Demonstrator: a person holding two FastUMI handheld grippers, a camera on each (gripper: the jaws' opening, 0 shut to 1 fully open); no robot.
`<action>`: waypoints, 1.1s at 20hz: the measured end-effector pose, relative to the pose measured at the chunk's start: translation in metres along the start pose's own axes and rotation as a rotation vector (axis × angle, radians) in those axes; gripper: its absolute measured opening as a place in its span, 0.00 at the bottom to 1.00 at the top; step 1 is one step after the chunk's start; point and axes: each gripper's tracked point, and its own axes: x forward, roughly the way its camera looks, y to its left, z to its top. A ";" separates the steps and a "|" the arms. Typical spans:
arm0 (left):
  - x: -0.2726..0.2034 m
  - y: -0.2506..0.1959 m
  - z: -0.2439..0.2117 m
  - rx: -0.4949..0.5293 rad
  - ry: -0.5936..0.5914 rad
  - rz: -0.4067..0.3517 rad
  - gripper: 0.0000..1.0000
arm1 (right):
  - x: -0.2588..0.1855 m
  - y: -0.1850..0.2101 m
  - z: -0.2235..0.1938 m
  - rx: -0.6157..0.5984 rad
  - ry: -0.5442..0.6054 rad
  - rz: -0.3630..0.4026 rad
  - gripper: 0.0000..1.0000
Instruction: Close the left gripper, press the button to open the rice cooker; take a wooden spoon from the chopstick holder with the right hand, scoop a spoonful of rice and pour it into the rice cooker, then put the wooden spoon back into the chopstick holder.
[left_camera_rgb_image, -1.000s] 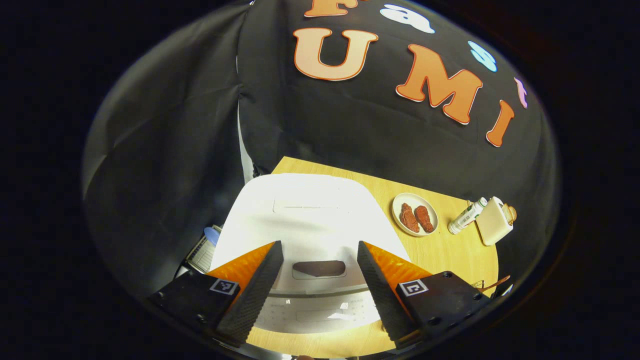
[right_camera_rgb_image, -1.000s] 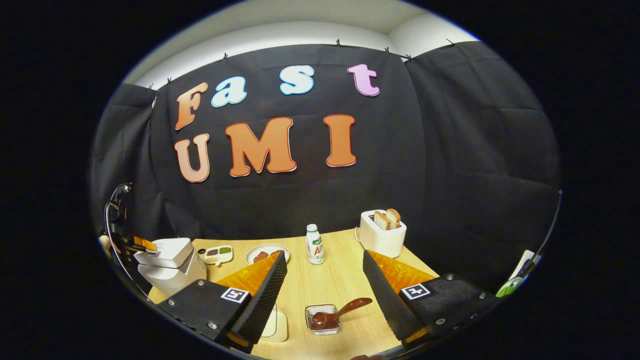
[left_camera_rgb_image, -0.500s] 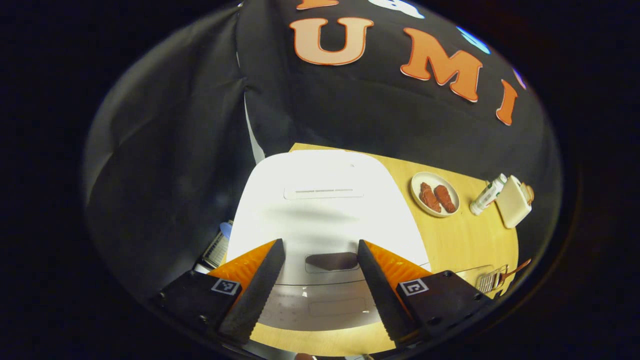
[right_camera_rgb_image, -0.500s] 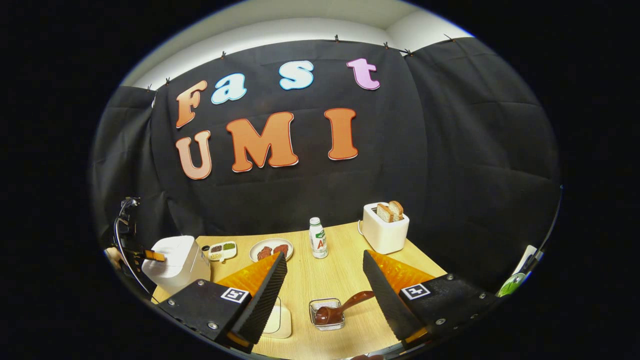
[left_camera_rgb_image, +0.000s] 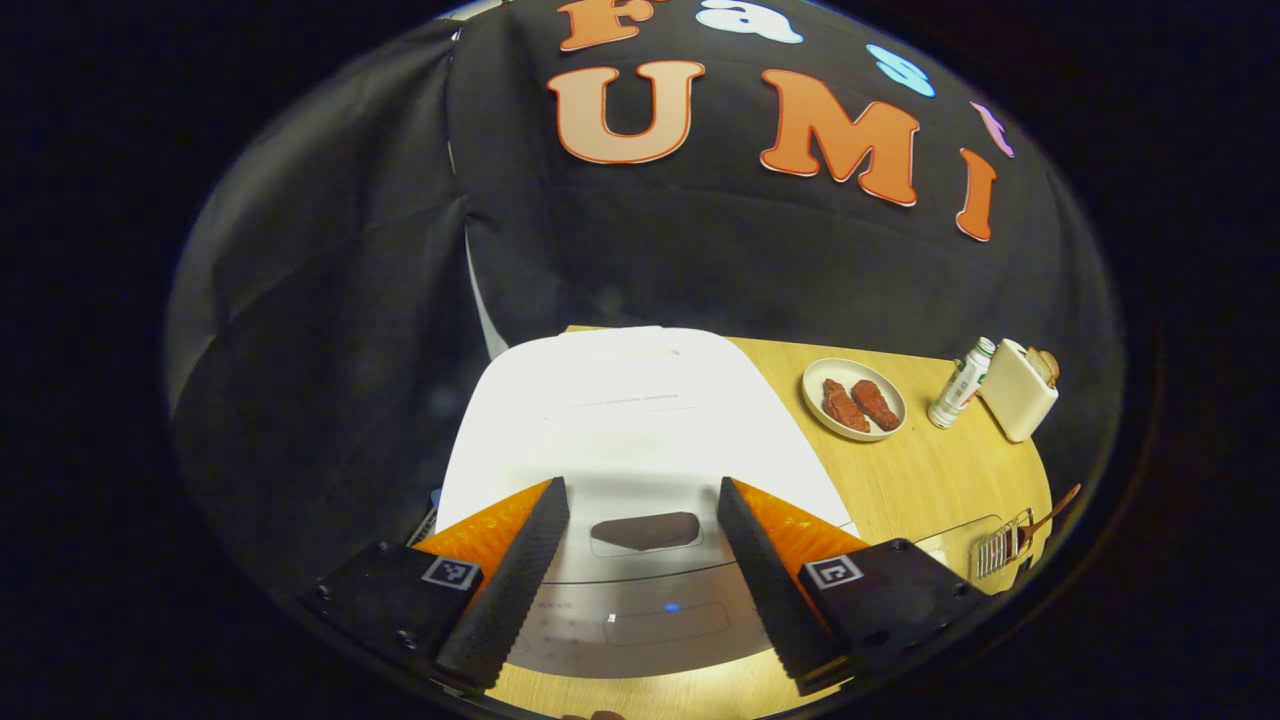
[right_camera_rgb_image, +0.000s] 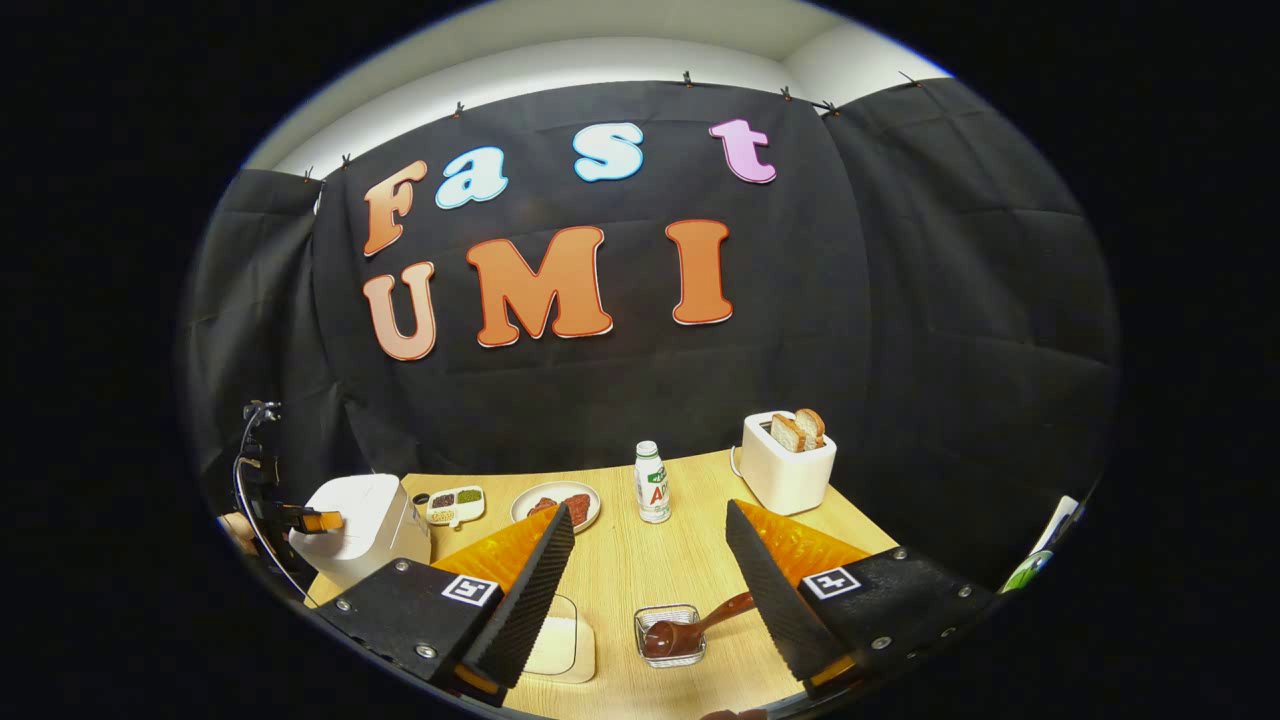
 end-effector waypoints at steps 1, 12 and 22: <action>-0.001 0.001 0.000 0.000 0.004 0.008 1.00 | 0.001 0.001 0.000 -0.008 0.001 0.001 0.95; -0.115 -0.023 0.139 -0.003 -0.312 -0.025 1.00 | 0.009 0.007 0.045 -0.066 -0.057 0.017 0.95; -0.254 0.005 0.224 0.020 -0.578 0.041 0.99 | -0.014 -0.008 0.130 -0.119 -0.206 -0.004 1.00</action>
